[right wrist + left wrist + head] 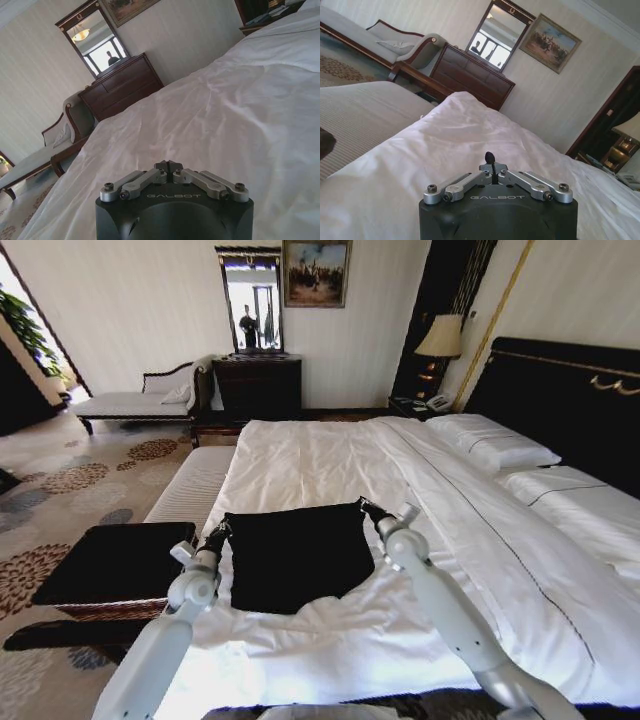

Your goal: Fold the clothes on the bed and place them into the basket.

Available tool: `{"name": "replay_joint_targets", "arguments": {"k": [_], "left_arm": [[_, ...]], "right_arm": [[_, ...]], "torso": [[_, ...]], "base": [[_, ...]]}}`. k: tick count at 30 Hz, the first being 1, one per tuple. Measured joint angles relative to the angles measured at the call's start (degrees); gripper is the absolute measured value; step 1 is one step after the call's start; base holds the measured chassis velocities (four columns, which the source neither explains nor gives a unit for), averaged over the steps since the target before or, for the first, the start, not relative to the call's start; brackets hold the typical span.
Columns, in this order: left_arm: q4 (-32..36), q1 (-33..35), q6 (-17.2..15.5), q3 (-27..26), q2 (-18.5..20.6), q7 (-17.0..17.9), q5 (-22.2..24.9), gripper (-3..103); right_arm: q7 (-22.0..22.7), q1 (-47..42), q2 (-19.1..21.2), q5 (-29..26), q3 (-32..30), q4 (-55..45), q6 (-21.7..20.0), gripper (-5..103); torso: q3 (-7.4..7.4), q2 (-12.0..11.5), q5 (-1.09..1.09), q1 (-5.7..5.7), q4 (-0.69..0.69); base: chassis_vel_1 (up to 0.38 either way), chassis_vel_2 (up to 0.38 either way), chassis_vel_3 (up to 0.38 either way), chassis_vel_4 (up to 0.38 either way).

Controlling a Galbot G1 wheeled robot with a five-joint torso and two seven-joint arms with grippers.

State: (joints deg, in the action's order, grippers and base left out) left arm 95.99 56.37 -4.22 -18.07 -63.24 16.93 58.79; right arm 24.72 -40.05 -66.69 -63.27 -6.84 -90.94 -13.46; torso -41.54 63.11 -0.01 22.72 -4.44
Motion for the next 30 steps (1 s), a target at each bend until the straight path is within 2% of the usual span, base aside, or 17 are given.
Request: {"name": "replay_joint_targets", "arguments": {"k": [2,5,10,14,19,30], "left_arm": [[-1.4,-1.3,0.0,0.7,-0.2,-0.3,-0.1,0],[-8.1,-8.0,0.1,3.6,-1.5,-1.3,-0.2,0],[-13.2,-12.2,0.5,5.2,-2.4,-2.3,-0.4,0],[-21.3,-16.4,1.8,6.4,-3.9,-4.2,-1.4,0],[-24.9,-17.9,2.7,6.4,-5.2,-4.8,-2.0,0],[-29.2,-19.2,5.0,6.2,-7.4,-6.2,-4.4,0]], "right_arm": [[-0.5,0.5,-0.7,0.9,0.5,1.4,0.4,1],[-2.6,2.7,-3.8,4.3,1.1,8.1,2.0,1],[-3.9,4.6,-5.5,6.0,0.9,12.5,3.1,1],[-6.4,7.7,-8.1,9.0,0.9,19.8,5.4,1],[-8.2,9.6,-9.6,12.2,0.9,26.2,8.0,1],[-9.6,11.1,-11.8,15.8,-1.5,32.1,11.4,1]], "torso": [[0.00,0.0,-0.01,0.00,0.00],[0.01,0.0,0.00,-0.01,-0.03],[0.01,0.0,0.01,-0.01,-0.03],[0.01,0.0,0.00,-0.01,0.00],[0.01,0.0,0.01,-0.02,-0.02],[0.02,0.0,0.01,-0.03,-0.01]], "base": [[0.000,0.000,0.000,0.000],[0.000,0.000,0.000,0.000],[0.000,0.000,0.000,0.000],[0.000,0.000,0.000,0.000],[0.000,0.000,0.000,0.000],[0.000,0.000,0.000,0.000]]}}
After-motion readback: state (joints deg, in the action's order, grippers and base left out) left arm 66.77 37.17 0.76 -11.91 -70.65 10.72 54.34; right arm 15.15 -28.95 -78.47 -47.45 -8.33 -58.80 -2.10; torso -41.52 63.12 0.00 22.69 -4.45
